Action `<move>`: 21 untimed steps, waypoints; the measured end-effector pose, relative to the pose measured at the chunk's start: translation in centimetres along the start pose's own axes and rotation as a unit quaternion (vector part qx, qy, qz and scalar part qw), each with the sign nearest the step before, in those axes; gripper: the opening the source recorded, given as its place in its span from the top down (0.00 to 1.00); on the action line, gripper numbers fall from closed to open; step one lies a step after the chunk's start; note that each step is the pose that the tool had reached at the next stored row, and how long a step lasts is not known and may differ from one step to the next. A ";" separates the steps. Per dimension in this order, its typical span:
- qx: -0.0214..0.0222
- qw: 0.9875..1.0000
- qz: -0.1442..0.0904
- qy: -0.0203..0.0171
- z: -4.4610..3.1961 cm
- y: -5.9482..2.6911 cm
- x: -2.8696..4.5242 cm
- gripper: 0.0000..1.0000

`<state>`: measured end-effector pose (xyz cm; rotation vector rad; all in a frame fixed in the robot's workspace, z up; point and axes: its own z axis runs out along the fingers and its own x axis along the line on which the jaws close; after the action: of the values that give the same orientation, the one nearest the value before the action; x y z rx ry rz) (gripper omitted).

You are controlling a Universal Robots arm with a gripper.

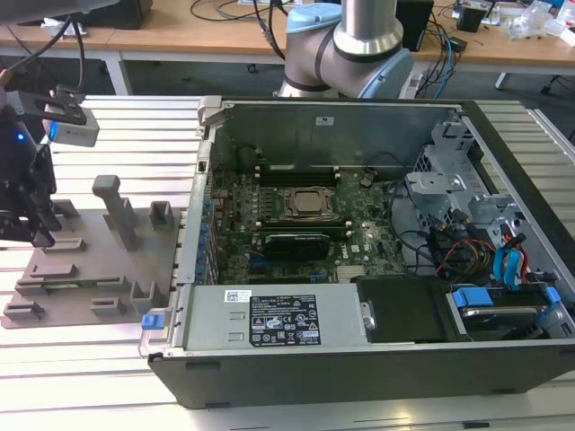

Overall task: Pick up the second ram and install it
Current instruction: 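Pick up the second ram and move it above second insertion slot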

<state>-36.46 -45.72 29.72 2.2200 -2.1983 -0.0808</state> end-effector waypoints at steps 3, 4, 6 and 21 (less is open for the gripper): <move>0.018 1.000 0.000 0.000 0.04 0.00 0.00 0.70; 0.018 1.000 -0.001 0.000 0.04 -0.01 0.00 0.70; 0.019 1.000 0.000 0.001 0.04 0.00 0.00 0.70; 0.019 1.000 0.000 0.009 2.76 -0.03 0.07 0.70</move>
<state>-36.56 -45.72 26.96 2.2313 -2.2086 -0.0181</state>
